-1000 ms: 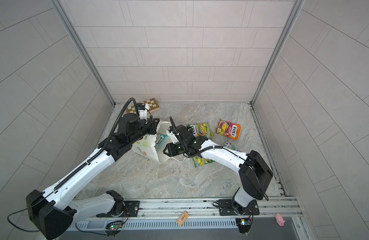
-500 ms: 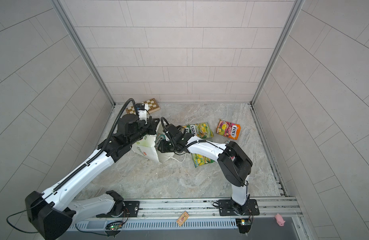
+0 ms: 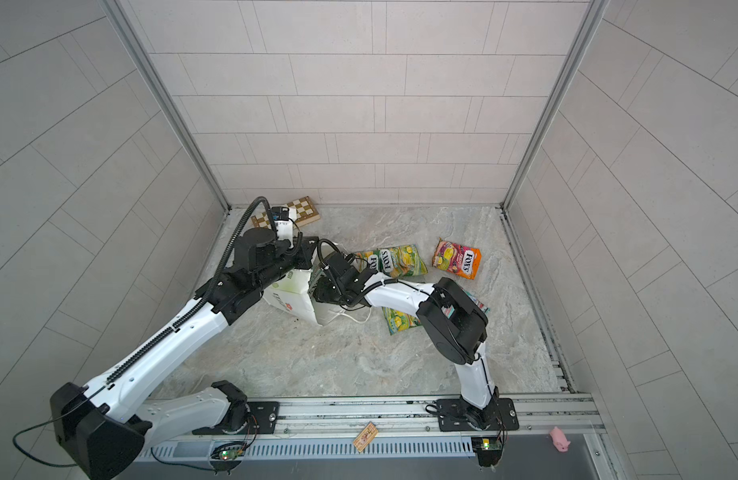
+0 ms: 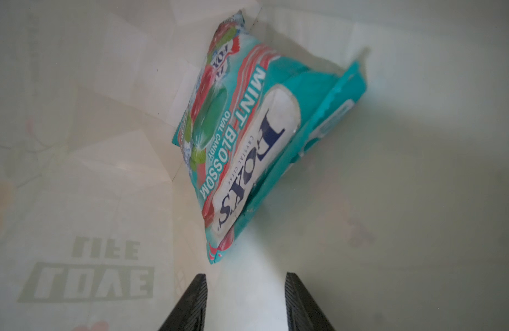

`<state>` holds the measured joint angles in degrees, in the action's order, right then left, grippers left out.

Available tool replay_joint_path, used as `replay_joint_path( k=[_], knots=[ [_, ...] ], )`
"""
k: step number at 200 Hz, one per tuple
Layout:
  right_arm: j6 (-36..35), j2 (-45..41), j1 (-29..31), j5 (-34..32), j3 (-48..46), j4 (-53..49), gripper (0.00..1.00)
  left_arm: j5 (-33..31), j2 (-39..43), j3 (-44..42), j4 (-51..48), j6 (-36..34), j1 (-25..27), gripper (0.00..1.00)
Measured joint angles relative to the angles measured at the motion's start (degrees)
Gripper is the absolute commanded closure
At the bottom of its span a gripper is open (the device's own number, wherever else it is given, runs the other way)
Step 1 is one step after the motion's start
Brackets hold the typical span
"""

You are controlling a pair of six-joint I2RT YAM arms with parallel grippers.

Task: Take the snacks out of the paper bag
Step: 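Open the right gripper and move it back into the bag opening, then close the right gripper on the teal Mint Blossom packet inside the bag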

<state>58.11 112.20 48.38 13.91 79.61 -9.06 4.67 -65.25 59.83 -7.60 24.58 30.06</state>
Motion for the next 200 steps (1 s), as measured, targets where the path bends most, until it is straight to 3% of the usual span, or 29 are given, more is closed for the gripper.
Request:
replay_joint_path(
  k=[85,125,147,181,200],
  knots=[
    [4.8,5.1,0.1,-4.1,3.1,5.1,0.53,1.5,0.0,-0.4,0.9,0.0,-0.5,1.00],
    [5.6,8.8,0.1,-3.3,4.9,10.8,0.58,2.8,0.0,-0.7,1.6,0.1,-0.9,1.00],
    [5.9,10.3,0.1,-2.8,5.5,13.0,0.70,3.3,0.0,-0.7,1.7,0.1,-1.2,1.00],
    [5.5,10.8,0.1,-2.1,5.6,14.2,0.96,3.4,0.1,-0.7,1.8,0.1,-1.4,1.00],
    [4.4,10.8,0.1,-1.7,5.5,14.4,1.00,3.0,0.1,-0.7,1.7,0.0,-1.6,1.00]
  ],
)
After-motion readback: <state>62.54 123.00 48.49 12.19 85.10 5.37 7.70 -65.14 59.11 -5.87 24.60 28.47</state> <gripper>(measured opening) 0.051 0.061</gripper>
